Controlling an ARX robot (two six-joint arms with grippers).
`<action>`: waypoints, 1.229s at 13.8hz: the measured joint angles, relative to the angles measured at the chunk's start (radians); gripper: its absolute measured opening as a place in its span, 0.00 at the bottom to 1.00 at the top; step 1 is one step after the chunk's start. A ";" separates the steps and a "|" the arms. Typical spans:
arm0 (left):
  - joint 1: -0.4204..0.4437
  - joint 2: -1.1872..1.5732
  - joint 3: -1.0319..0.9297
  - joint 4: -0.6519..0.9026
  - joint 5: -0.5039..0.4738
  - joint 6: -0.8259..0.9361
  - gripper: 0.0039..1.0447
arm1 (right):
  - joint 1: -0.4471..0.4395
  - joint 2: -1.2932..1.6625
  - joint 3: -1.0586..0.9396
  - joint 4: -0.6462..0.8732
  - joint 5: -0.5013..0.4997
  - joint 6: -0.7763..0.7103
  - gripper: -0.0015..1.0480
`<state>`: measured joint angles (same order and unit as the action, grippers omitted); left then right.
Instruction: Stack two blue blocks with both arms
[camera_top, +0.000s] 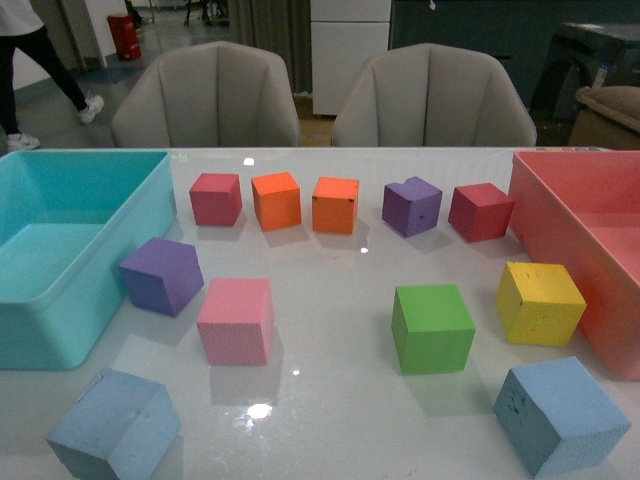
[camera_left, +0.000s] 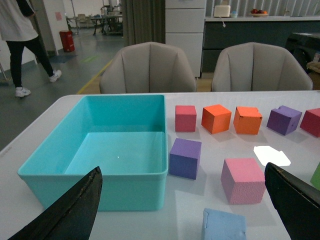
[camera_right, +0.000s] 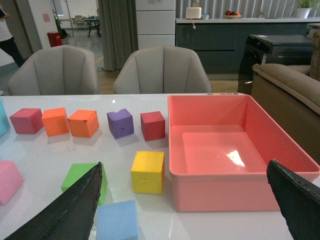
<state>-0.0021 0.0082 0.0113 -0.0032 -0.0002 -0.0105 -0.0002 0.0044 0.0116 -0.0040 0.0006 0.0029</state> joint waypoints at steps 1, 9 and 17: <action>0.000 0.000 0.000 0.000 0.000 0.000 0.94 | 0.000 0.000 0.000 0.000 0.000 0.000 0.94; 0.000 0.000 0.000 0.000 0.000 0.000 0.94 | 0.000 0.000 0.000 0.000 0.000 0.000 0.94; 0.000 0.000 0.000 0.000 0.000 0.000 0.94 | 0.061 0.688 0.176 0.547 -0.010 0.187 0.94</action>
<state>-0.0021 0.0082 0.0113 -0.0032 -0.0002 -0.0101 0.0612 0.6922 0.1875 0.5430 -0.0090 0.1902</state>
